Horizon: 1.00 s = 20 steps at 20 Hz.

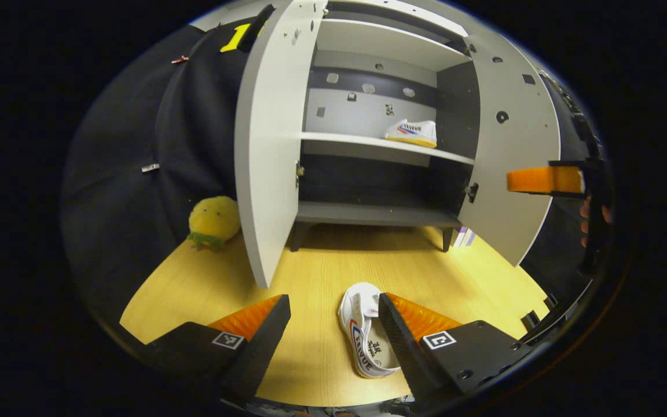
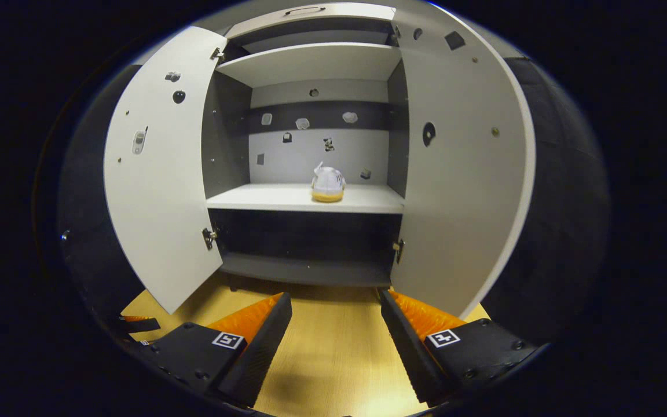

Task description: Grab one shoe with the right hand and put it into the shoe cabinet, grab the other shoe with the left hand and put it into the shoe cabinet; then close the right door with the right hand and the left door with the left hand.

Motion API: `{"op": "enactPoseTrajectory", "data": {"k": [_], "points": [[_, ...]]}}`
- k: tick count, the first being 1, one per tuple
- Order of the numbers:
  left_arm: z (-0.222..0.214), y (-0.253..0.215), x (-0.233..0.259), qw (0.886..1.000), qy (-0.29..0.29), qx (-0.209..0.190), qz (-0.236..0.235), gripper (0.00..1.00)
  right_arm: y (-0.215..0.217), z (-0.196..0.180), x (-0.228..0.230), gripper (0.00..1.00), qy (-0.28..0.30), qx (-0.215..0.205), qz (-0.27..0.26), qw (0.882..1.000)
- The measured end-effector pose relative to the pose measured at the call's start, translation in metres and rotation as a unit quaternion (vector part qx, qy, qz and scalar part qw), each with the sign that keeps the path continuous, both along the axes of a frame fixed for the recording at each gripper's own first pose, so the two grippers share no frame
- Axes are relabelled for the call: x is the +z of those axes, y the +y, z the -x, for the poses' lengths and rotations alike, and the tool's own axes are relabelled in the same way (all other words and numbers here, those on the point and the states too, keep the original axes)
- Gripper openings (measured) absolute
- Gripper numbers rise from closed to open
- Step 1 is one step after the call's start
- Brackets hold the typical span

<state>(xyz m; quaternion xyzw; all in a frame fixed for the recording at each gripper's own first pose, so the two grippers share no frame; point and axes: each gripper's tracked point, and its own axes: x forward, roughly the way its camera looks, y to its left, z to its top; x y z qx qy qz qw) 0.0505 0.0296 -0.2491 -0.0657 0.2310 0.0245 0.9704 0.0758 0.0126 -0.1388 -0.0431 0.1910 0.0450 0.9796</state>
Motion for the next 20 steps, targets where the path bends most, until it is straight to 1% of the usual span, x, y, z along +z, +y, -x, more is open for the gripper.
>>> {"op": "enactPoseTrajectory", "data": {"k": [3, 7, 10, 12, 16, 17, 18, 19, 20], "points": [[0.000, -0.013, -0.039, 0.999, 0.040, -0.033, -0.004, 0.96, -0.024, 0.041, -0.030, 0.98, 0.037, -0.036, -0.001, 0.999], [-0.009, -0.026, -0.077, 0.994, 0.080, -0.069, -0.028, 0.96, -0.044, 0.083, -0.049, 0.99, 0.057, -0.072, 0.000, 0.996], [-0.022, -0.028, -0.099, 0.990, 0.111, -0.070, -0.049, 0.95, -0.046, 0.106, -0.055, 0.99, 0.062, -0.081, 0.001, 0.995], [-0.034, -0.034, -0.108, 0.989, 0.117, -0.074, -0.054, 0.96, -0.045, 0.116, -0.059, 0.99, 0.069, -0.080, 0.001, 0.994], [-0.067, -0.030, -0.123, 0.987, 0.120, -0.062, -0.089, 0.94, -0.049, 0.126, -0.059, 0.99, 0.069, -0.083, 0.011, 0.994], [-0.074, -0.028, -0.127, 0.986, 0.125, -0.058, -0.098, 0.91, -0.051, 0.128, -0.057, 0.99, 0.067, -0.084, 0.012, 0.994], [-0.077, -0.027, -0.132, 0.984, 0.131, -0.053, -0.104, 0.86, -0.053, 0.131, -0.057, 0.99, 0.067, -0.086, 0.013, 0.994], [-0.080, -0.026, -0.136, 0.984, 0.137, -0.051, -0.105, 0.75, -0.055, 0.132, -0.057, 0.99, 0.068, -0.087, 0.013, 0.994], [-0.082, -0.027, -0.137, 0.984, 0.138, -0.048, -0.105, 0.61, -0.057, 0.134, -0.058, 0.99, 0.070, -0.088, 0.014, 0.994]]}}
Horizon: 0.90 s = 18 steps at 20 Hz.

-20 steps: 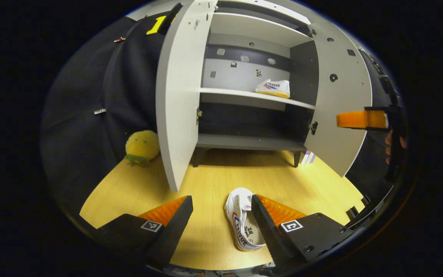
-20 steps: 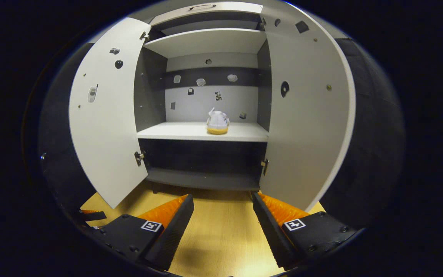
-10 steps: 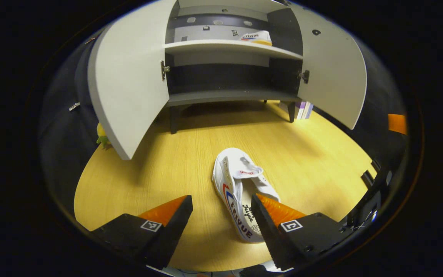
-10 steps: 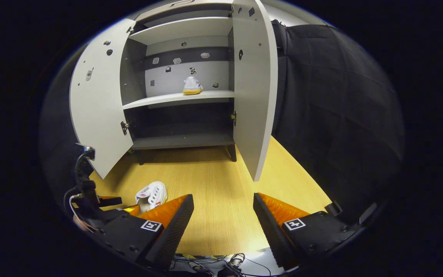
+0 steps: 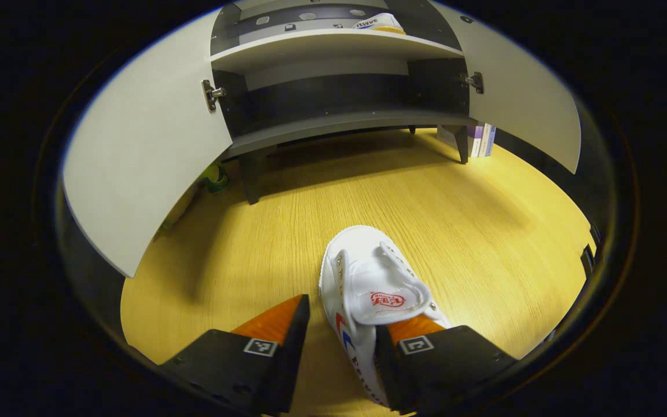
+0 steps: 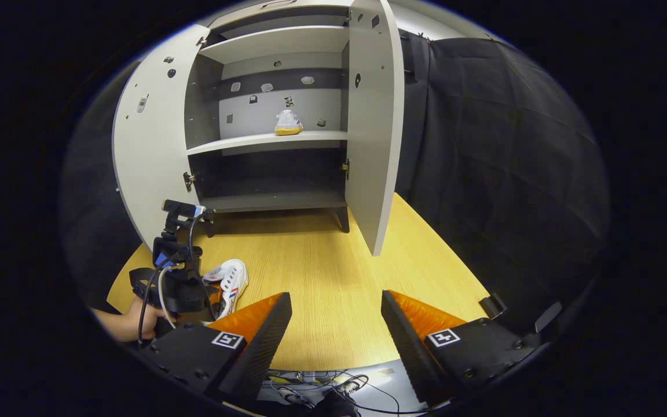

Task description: Grab one shoe with the right hand and put it into the shoe cabinet, grab the other shoe with the left hand and put it into the shoe cabinet; then close the right door with the right hand and the left door with the left hand.

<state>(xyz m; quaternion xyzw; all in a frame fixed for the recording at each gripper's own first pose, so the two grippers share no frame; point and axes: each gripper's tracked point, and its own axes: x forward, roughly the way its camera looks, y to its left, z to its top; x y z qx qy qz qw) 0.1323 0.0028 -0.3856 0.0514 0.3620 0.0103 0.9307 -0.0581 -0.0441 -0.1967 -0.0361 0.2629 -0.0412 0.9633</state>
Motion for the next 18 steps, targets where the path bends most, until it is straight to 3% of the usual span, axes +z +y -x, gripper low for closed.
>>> {"op": "enactPoseTrajectory", "data": {"k": [2, 3, 4, 7, 12, 18], "points": [[-0.003, -0.004, 0.000, 1.000, -0.002, -0.002, 0.001, 0.40, -0.003, 0.001, 0.002, 0.99, -0.001, -0.002, 0.001, 1.000], [-0.004, -0.003, 0.001, 1.000, -0.002, -0.001, -0.008, 0.33, -0.004, 0.001, 0.004, 0.99, -0.003, -0.002, 0.003, 1.000], [-0.004, 0.003, -0.002, 1.000, 0.001, 0.003, -0.023, 0.33, -0.004, 0.000, 0.005, 0.99, -0.005, -0.001, 0.004, 1.000], [-0.003, 0.009, -0.006, 0.999, 0.011, 0.012, -0.037, 0.09, -0.003, -0.005, 0.009, 0.99, -0.009, 0.002, 0.003, 1.000], [0.000, 0.012, 0.020, 0.999, -0.019, 0.030, 0.002, 0.05, 0.004, -0.017, 0.020, 0.99, -0.027, 0.018, 0.008, 0.999], [0.004, 0.012, 0.110, 0.997, -0.060, 0.037, 0.032, 0.05, 0.018, -0.040, 0.034, 0.99, -0.051, 0.063, 0.008, 0.997]]}}
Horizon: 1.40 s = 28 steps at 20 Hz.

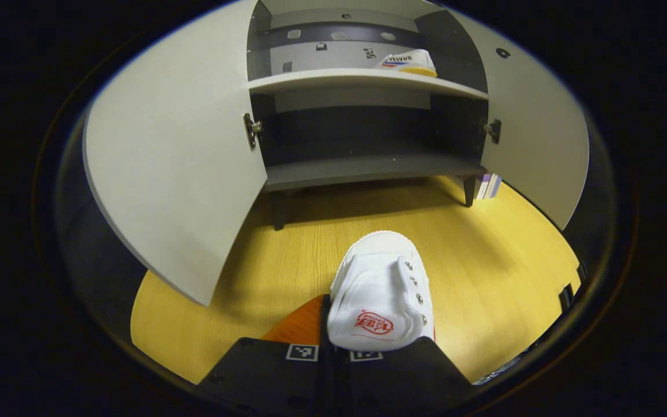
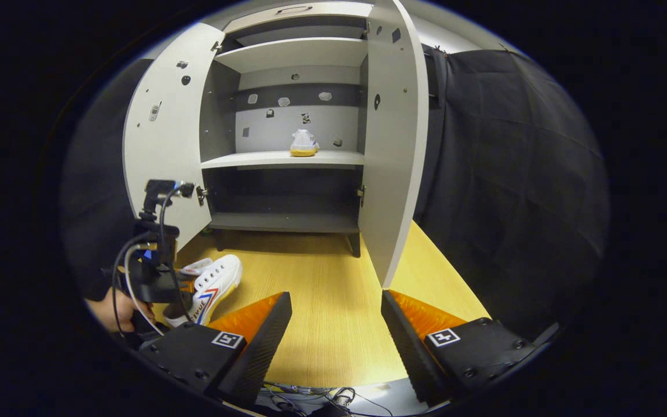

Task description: Grab one shoe with the right hand and put it into the shoe cabinet, grab the other shoe with the left hand and put it into the shoe cabinet; then close the right door with the right hand and the left door with the left hand.

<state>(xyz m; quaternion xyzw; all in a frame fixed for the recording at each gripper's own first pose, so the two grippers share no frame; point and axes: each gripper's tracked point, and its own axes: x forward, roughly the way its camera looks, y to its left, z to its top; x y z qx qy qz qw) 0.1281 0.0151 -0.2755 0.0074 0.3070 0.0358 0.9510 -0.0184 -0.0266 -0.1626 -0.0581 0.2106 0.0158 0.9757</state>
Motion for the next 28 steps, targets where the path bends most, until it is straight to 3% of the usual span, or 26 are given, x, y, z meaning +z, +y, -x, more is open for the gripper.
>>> {"op": "enactPoseTrajectory", "data": {"k": [7, 15, 21, 26, 28], "points": [[-0.042, -0.007, 0.140, 0.996, -0.084, 0.010, 0.008, 0.05, 0.011, -0.027, 0.012, 0.99, -0.018, 0.078, -0.002, 0.997], [-0.152, 0.018, 0.267, 0.987, -0.149, 0.036, -0.040, 0.05, 0.030, -0.048, -0.006, 0.99, -0.006, 0.143, -0.045, 0.989], [-0.249, 0.038, 0.303, 0.989, -0.129, 0.063, -0.045, 0.05, 0.035, -0.052, -0.009, 0.99, 0.000, 0.169, -0.065, 0.983], [-0.331, 0.048, 0.300, 0.993, -0.093, 0.069, -0.020, 0.05, 0.029, -0.058, -0.012, 0.99, 0.005, 0.170, -0.065, 0.983], [-0.356, 0.059, 0.293, 0.993, -0.076, 0.083, -0.046, 0.05, 0.021, -0.059, -0.014, 0.99, 0.006, 0.164, -0.059, 0.985]]}}
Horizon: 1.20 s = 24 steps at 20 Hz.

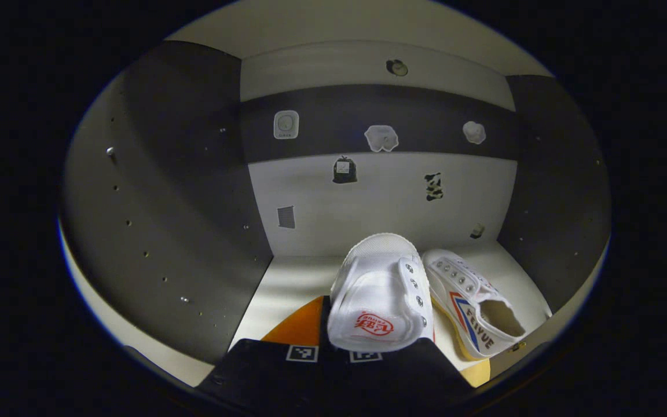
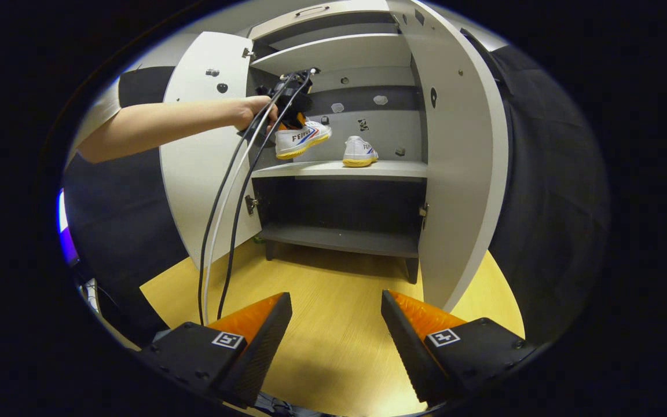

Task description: Grab one shoe with the right hand and put it into the shoe cabinet, grab the other shoe with the left hand and put it into the shoe cabinet; then close the right door with the right hand and the left door with the left hand.

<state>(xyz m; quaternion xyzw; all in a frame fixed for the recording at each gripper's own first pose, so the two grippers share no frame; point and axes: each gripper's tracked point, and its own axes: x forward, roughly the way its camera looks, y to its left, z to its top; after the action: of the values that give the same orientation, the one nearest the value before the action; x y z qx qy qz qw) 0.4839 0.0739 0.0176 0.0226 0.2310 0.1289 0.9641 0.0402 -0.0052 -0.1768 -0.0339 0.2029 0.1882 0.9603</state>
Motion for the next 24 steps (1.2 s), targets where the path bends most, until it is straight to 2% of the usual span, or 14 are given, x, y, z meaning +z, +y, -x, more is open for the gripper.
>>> {"op": "enactPoseTrajectory", "data": {"k": [2, 5, 8, 12, 15, 17, 20, 22, 23, 24], "points": [[-0.024, 0.002, -0.009, 0.999, 0.019, -0.004, -0.039, 0.05, -0.009, -0.004, -0.005, 0.98, 0.008, -0.011, 0.005, 1.000], [-0.047, 0.004, -0.030, 0.997, 0.058, -0.004, -0.045, 0.05, -0.014, -0.009, -0.005, 0.99, 0.011, -0.025, -0.001, 1.000], [-0.059, 0.009, -0.038, 0.993, 0.080, -0.009, -0.082, 0.05, -0.025, -0.011, -0.007, 0.99, 0.010, -0.036, 0.003, 0.999], [-0.061, 0.006, -0.046, 0.991, 0.102, -0.019, -0.090, 0.06, -0.031, -0.013, -0.007, 0.99, 0.007, -0.045, 0.005, 0.999], [-0.055, 0.005, -0.042, 0.992, 0.094, -0.012, -0.083, 0.17, -0.030, -0.012, -0.003, 0.99, 0.000, -0.046, 0.008, 0.999], [-0.042, 0.001, -0.034, 0.994, 0.080, -0.013, -0.071, 0.21, -0.031, -0.011, -0.001, 0.98, 0.000, -0.048, 0.006, 0.999], [-0.016, -0.006, -0.011, 0.996, 0.045, -0.037, -0.075, 0.40, -0.035, -0.011, 0.009, 0.99, -0.011, -0.061, 0.006, 0.998], [0.010, -0.014, 0.004, 0.994, 0.024, -0.060, -0.087, 0.82, -0.041, -0.014, 0.017, 0.99, -0.028, -0.070, 0.015, 0.997], [0.021, -0.018, 0.014, 0.994, 0.005, -0.070, -0.090, 0.96, -0.046, -0.015, 0.022, 0.99, -0.033, -0.078, 0.018, 0.996], [0.037, -0.023, 0.026, 0.993, -0.014, -0.073, -0.089, 0.94, -0.047, -0.014, 0.027, 0.99, -0.037, -0.084, 0.014, 0.996]]}}
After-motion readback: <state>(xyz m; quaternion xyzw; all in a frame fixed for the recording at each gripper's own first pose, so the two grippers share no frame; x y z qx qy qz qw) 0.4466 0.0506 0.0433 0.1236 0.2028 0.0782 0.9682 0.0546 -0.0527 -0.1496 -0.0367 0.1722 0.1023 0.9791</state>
